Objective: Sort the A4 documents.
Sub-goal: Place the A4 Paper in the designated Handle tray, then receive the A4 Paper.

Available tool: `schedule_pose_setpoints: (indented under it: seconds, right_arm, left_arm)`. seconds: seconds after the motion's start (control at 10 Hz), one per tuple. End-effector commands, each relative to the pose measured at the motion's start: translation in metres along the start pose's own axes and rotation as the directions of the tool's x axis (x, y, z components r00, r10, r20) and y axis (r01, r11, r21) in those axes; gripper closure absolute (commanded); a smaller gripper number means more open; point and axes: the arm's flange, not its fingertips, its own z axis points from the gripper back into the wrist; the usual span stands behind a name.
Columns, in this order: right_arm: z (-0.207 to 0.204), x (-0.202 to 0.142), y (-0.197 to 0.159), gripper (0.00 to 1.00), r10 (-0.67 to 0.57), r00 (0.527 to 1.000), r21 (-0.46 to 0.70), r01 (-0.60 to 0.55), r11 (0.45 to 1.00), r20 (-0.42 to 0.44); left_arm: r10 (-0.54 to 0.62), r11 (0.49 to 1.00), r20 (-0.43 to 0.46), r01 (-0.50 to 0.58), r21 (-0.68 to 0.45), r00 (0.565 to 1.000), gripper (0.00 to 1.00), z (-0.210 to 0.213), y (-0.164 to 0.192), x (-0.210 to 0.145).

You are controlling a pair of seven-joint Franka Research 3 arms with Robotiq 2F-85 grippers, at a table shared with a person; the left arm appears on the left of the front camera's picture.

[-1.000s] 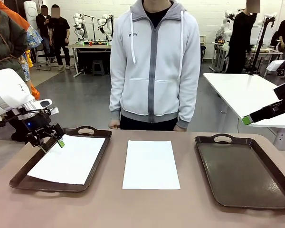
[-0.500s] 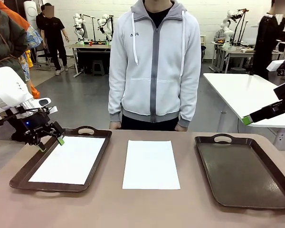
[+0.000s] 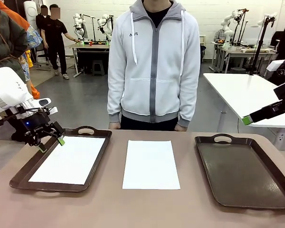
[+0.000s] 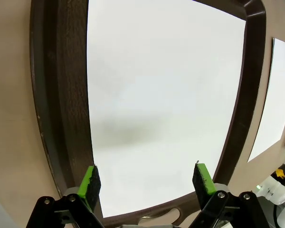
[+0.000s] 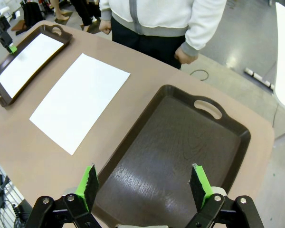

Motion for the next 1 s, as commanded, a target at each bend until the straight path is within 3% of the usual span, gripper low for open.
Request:
schedule_pose_setpoints:
  seconds: [0.0, 0.9]
  right_arm:
    - [-0.0012, -0.0004, -0.0002, 0.00, 0.000, 1.000, 0.006, 0.000, 1.000, 0.000]
    - [-0.0012, -0.0004, -0.0002, 0.00, 0.000, 1.000, 0.006, 0.000, 1.000, 0.000]
  left_arm:
    - [-0.007, 1.000, 0.010, 0.007, 0.016, 1.000, 0.00, 0.0001, 0.0013, 0.0011]
    - [0.000, 1.000, 0.004, 0.000, 0.002, 1.000, 0.00, 0.0002, 0.0001, 0.0005]
